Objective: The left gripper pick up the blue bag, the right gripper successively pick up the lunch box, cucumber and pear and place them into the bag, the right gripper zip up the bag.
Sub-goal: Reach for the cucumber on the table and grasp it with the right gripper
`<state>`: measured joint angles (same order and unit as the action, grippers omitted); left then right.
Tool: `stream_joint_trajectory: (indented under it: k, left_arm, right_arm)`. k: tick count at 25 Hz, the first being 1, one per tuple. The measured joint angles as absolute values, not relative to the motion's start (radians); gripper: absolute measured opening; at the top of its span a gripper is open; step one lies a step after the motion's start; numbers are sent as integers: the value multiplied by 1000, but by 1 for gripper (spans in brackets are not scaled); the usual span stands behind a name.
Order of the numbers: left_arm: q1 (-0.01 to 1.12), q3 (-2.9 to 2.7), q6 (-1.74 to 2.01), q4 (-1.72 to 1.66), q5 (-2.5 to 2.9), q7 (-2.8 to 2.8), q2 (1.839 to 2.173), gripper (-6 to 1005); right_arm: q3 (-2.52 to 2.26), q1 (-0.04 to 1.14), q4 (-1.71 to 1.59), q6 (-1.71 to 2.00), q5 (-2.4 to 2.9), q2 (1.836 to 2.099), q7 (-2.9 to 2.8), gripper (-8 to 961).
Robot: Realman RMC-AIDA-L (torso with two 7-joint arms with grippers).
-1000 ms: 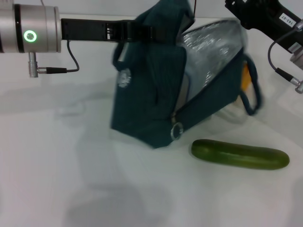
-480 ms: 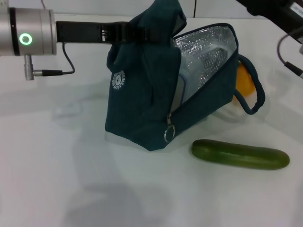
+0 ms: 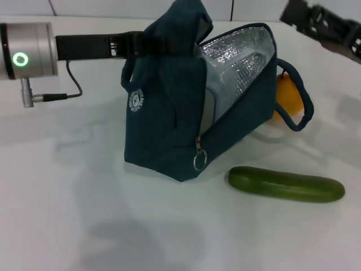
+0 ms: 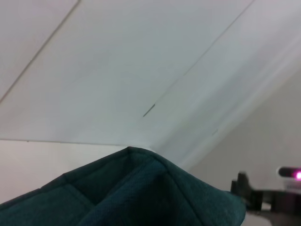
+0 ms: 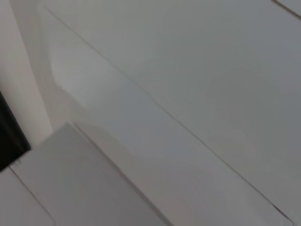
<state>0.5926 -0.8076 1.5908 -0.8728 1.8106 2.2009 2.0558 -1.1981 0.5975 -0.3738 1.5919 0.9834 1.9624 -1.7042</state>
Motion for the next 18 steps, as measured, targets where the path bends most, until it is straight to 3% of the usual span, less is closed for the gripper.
stream_joint_trajectory:
  k: [2, 10, 15, 18]
  left_arm:
    - [591, -789, 1591, -841, 1800, 2178, 2055, 42]
    - [579, -748, 1591, -772, 1787, 2120, 2054, 42]
    - [576, -748, 1595, -772, 1786, 2104, 2057, 42]
    - [574, -749, 1598, -772, 1786, 2102, 2059, 42]
  right_arm:
    - [-1197, 579, -376, 1594, 998, 1944, -1688, 874]
    - [-1196, 535, -475, 1600, 1188, 1886, -1626, 871]
    - [-1196, 550, -515, 1648, 1294, 1819, -1596, 870]
    - [-1195, 558, -554, 1679, 1341, 1791, -1603, 870]
